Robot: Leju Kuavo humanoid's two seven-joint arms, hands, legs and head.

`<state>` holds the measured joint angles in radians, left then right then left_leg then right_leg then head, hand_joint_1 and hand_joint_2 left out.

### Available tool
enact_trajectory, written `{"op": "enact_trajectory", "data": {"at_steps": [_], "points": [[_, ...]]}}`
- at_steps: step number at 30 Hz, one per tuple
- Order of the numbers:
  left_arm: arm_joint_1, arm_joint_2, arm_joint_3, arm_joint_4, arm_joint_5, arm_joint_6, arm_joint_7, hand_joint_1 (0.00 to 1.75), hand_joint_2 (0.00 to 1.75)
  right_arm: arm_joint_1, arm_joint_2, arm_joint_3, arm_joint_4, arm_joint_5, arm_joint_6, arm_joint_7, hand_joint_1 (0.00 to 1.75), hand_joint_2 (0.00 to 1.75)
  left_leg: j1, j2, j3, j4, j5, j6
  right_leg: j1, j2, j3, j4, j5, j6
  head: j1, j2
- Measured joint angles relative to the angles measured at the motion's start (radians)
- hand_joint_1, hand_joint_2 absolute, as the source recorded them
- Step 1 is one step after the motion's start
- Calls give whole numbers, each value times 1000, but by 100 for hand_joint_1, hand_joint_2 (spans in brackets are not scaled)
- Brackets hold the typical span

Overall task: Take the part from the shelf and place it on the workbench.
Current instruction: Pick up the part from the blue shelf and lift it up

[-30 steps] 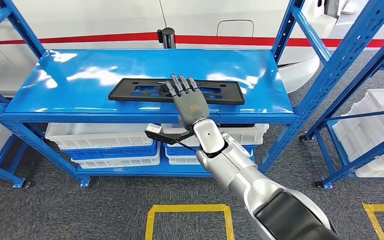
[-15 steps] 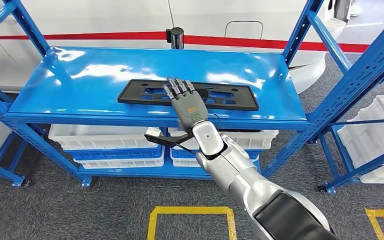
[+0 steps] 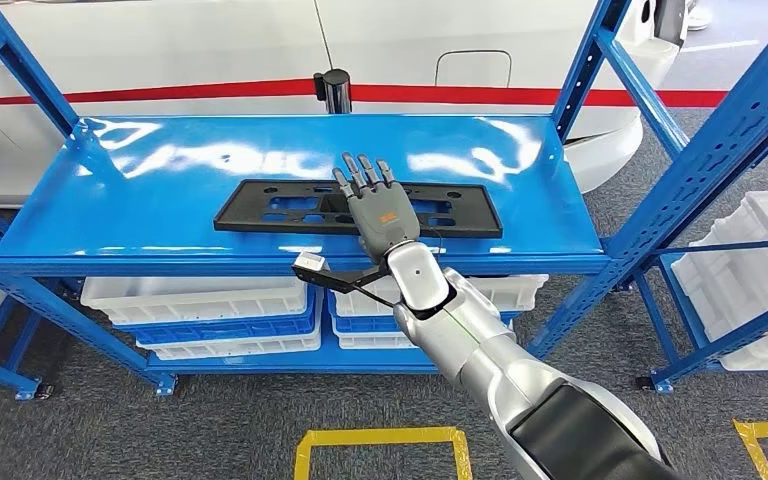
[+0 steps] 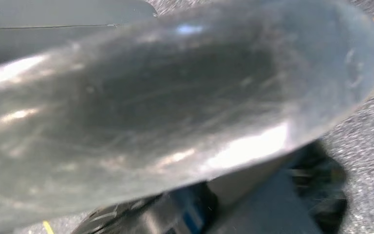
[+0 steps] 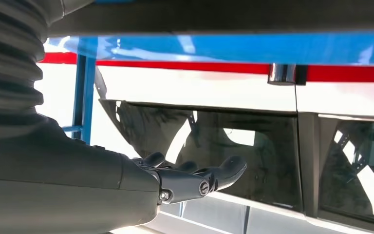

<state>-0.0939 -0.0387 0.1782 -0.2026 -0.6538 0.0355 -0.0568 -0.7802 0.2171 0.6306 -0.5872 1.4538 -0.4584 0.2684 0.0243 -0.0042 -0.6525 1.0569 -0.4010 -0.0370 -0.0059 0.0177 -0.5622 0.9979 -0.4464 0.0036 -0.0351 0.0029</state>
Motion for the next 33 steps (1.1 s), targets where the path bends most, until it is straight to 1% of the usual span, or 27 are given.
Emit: {"op": "enact_trajectory", "data": {"at_steps": [1, 2, 4, 5, 6, 7, 9, 10, 11, 12, 13, 14, 15, 16, 17, 18, 20, 21, 22, 24, 25, 27, 33], "points": [[-1, 0, 0, 0, 0, 0, 0, 0, 0, -1, 0, 0, 0, 0, 0, 1, 0, 175, -2, -1, 14, -27, 3, 4, 3, 1, 0, 2, -4, 6, 0, 0], [-1, -1, 1, 0, -1, 0, 0, 0, 0, -2, -1, 0, 1, 0, 0, 1, 0, 175, -5, -2, 20, -32, -6, 11, 4, 1, -1, 2, -6, 10, -1, 0], [-1, -1, 4, 0, -2, -1, -1, 0, 0, -2, -2, -1, 2, 2, 1, 4, 0, 175, -7, -4, 22, -35, -9, 27, 2, 0, -4, 3, -11, 18, 0, 0], [0, 0, 6, 0, -3, -1, -2, 0, 0, -2, -2, -2, 2, 2, 1, 5, 0, 175, -6, -4, 24, -36, -11, 35, 0, -2, -12, 17, -18, 22, 0, 0], [0, 0, 8, 0, -4, -1, -3, 0, 0, -4, -3, -3, 3, 3, 1, 6, 0, 175, -5, -4, 26, -38, -12, 42, -1, -4, -32, 51, -32, 23, 1, 0], [0, 0, 8, 0, -4, -1, -4, 0, 0, -4, -3, -5, 3, 3, 1, 7, 0, 175, -5, -4, 27, -39, -15, 48, -2, -6, -66, 108, -52, 23, 2, 0], [-1, 0, 9, 0, -4, 0, -4, 0, 0, -2, -5, -10, 5, 3, 6, 9, 0, 175, -7, -4, 29, -39, -20, 56, -2, -7, -152, 250, -94, 20, 3, 0], [0, 0, 10, 0, -4, 0, -5, 0, 0, 1, -6, -12, 7, 3, 10, 11, 0, 175, -7, -5, 31, -38, -23, 58, -2, -7, -187, 296, -99, 22, 3, 0], [1, 0, 10, 0, -5, 0, -4, 0, 0, 4, -8, -14, 10, 3, 15, 12, 0, 175, -8, -5, 35, -38, -26, 58, -2, -7, -202, 304, -88, 28, 3, 0], [1, 0, 11, 0, -5, 0, -4, 0, 0, 5, -10, -15, 12, 3, 20, 14, 0, 175, -8, -6, 40, -38, -30, 58, -2, -7, -197, 270, -61, 35, 3, 0], [1, 0, 11, 0, -5, 0, -4, 0, 0, 5, -11, -17, 14, 3, 24, 16, 0, 175, -8, -7, 47, -38, -35, 56, -2, -8, -173, 201, -22, 43, 3, 0], [1, -1, 11, 0, -6, 0, -4, 0, 0, 4, -11, -18, 17, 3, 28, 18, 0, 175, -10, -7, 53, -38, -40, 53, 0, -10, -141, 123, 13, 45, 4, 0], [0, -1, 12, 0, -6, 0, -4, 0, 0, 2, -12, -19, 19, 3, 32, 21, 0, 175, -12, -7, 58, -38, -46, 49, 2, -12, -112, 60, 39, 43, 3, 0], [-1, -2, 12, 0, -6, 0, -4, 0, 0, 1, -13, -20, 22, 4, 37, 25, 0, 175, -14, -7, 62, -38, -50, 45, 4, -13, -92, 21, 53, 37, 3, 0], [-1, -2, 13, 0, -7, 0, -4, 0, 0, 0, -14, -22, 25, 5, 43, 31, 0, 175, -15, -7, 64, -39, -54, 40, 7, -13, -84, 7, 54, 29, 2, 0], [-1, -2, 14, 0, -7, 1, -4, 0, 0, -1, -16, -23, 30, 7, 50, 39, 0, 175, -15, -7, 66, -40, -57, 35, 9, -12, -80, 6, 53, 21, 2, 0], [-1, -2, 16, 0, -11, 3, -3, 0, 0, -5, -19, -28, 40, 15, 63, 60, 0, 175, -12, -5, 65, -32, -66, 25, 5, -11, -72, 2, 52, 8, 1, 0], [-1, -2, 17, -1, -12, 5, -2, 0, 0, -9, -20, -30, 46, 21, 70, 72, 0, 175, -12, -3, 65, -30, -60, 26, 4, -10, -66, 1, 51, 4, 0, 0], [-2, -2, 18, -1, -14, 7, -1, 0, 0, -14, -21, -32, 53, 28, 77, 84, 0, 175, -12, -1, 68, -29, -66, 32, 5, -9, -62, 2, 49, 2, -2, 0], [-4, -2, 20, -1, -15, 10, 1, 0, 0, -21, -25, -37, 69, 41, 93, 108, 0, 175, -13, 3, 80, -40, -65, 43, 14, -8, -60, 9, 42, 1, -4, 0], [-5, -3, 21, -1, -17, 12, 1, 0, 0, -25, -27, -39, 76, 46, 102, 118, 0, 175, -13, 5, 85, -44, -75, 43, 15, -7, -60, 11, 40, 0, -4, 0], [-5, -4, 23, -1, -20, 15, 0, 0, 0, -32, -34, -44, 89, 52, 116, 133, 0, 175, -12, 6, 87, -47, -73, 38, 16, -7, -60, 12, 39, -2, -4, 0], [-5, -6, 26, -1, -27, 19, -2, 0, 0, -45, -46, -49, 118, 60, 136, 147, 0, 175, -12, 6, 88, -49, -73, 36, 17, -7, -59, 12, 38, -3, -5, 0]]}}
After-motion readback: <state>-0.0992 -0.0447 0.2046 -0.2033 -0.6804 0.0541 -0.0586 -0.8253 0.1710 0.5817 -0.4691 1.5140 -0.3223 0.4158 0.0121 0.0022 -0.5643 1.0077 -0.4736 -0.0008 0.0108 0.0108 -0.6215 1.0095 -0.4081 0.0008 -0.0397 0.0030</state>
